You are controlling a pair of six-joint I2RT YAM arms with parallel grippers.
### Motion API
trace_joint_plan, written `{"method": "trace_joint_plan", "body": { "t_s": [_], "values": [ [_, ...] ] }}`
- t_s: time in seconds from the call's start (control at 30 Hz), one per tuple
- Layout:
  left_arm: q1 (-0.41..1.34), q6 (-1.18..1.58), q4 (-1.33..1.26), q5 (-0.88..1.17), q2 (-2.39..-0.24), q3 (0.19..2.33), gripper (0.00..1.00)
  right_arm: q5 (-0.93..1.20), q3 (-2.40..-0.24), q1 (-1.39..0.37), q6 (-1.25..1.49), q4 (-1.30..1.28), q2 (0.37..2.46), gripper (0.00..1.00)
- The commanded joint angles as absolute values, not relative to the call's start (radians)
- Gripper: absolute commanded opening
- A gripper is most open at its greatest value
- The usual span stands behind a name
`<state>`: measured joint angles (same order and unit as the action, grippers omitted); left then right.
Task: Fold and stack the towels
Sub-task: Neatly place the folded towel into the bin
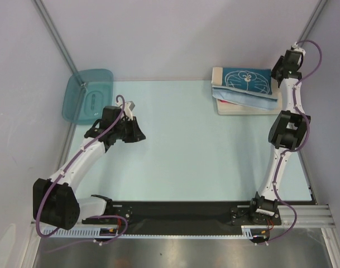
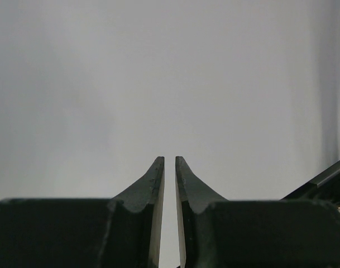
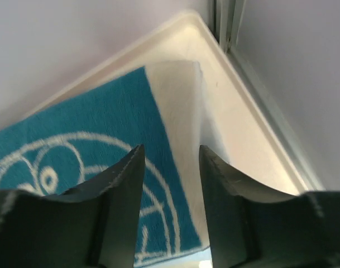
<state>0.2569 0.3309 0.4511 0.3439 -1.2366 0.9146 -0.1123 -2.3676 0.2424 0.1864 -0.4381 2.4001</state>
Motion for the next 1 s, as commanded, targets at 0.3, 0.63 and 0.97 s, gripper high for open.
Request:
{"method": "trace_joint_plan", "body": {
  "t_s": [0.3,0.63,0.97],
  "values": [
    [0.255,0.316,0.423,0.364,-1.230,0.908,0.18,-0.024,-2.341,0.268,0.318,-0.454,2.372,0.80],
    [0.255,0.314,0.422,0.361,-1.189,0.914,0.19,-0.017,-2.215,0.207,0.327,-0.492,2.125,1.00],
    [0.255,0.314,0.422,0.342,-1.134,0.911,0.20,-0.144,-1.630,-0.159,0.285,-0.298,1.606,1.00]
  ]
}}
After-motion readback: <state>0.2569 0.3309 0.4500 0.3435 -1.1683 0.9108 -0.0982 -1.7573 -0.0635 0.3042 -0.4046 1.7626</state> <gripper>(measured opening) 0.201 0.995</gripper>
